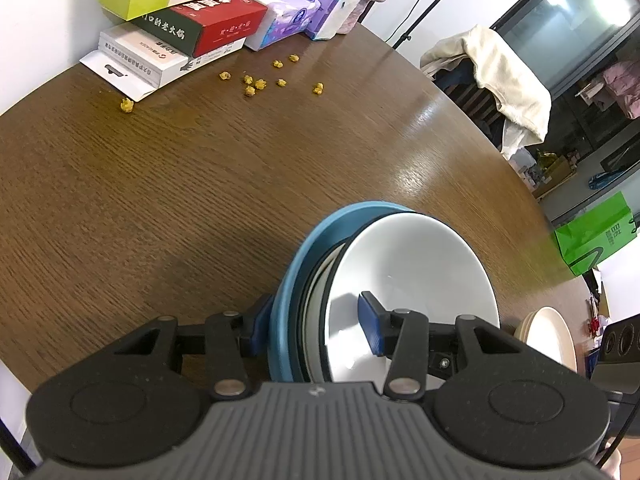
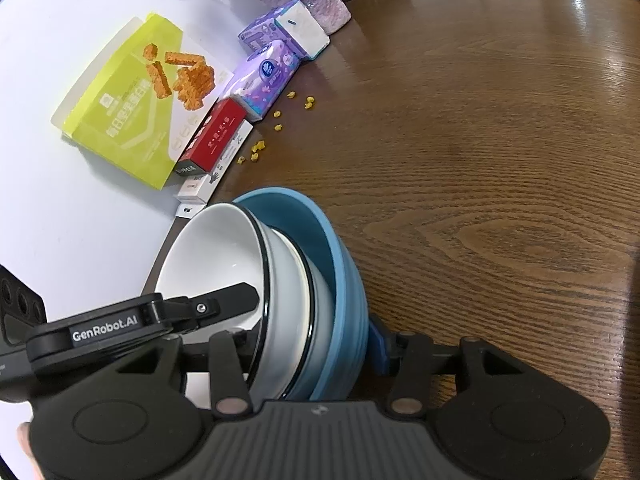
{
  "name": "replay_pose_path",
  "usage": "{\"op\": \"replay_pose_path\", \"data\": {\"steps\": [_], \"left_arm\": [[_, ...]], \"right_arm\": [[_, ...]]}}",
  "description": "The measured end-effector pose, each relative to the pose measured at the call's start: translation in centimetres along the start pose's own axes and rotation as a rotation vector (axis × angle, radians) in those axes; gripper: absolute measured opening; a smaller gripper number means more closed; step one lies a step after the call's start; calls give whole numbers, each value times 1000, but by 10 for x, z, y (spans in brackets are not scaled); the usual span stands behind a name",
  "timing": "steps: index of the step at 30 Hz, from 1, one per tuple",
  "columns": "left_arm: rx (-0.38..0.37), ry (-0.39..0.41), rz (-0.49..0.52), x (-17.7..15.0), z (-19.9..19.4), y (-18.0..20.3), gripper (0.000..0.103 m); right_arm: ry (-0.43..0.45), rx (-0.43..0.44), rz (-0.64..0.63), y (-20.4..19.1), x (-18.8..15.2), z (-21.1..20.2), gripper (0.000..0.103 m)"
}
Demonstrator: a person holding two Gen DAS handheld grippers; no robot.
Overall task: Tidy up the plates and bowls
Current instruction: 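Lift the blue bowl with nested white bowls using both tools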
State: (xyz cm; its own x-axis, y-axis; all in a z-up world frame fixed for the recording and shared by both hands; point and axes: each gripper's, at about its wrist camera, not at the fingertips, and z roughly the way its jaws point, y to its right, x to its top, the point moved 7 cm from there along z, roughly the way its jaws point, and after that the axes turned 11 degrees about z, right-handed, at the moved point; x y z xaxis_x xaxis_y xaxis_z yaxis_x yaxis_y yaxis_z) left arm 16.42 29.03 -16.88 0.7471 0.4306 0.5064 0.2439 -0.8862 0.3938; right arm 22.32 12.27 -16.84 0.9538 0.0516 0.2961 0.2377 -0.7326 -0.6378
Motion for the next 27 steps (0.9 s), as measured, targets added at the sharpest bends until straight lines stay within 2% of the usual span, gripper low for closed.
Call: {"op": "replay_pose_path", "data": {"steps": [27], "left_arm": [[-1,22,38,13,-2,23,46]], "right_arm": [[43,32,22,10,4,-25,45]]}}
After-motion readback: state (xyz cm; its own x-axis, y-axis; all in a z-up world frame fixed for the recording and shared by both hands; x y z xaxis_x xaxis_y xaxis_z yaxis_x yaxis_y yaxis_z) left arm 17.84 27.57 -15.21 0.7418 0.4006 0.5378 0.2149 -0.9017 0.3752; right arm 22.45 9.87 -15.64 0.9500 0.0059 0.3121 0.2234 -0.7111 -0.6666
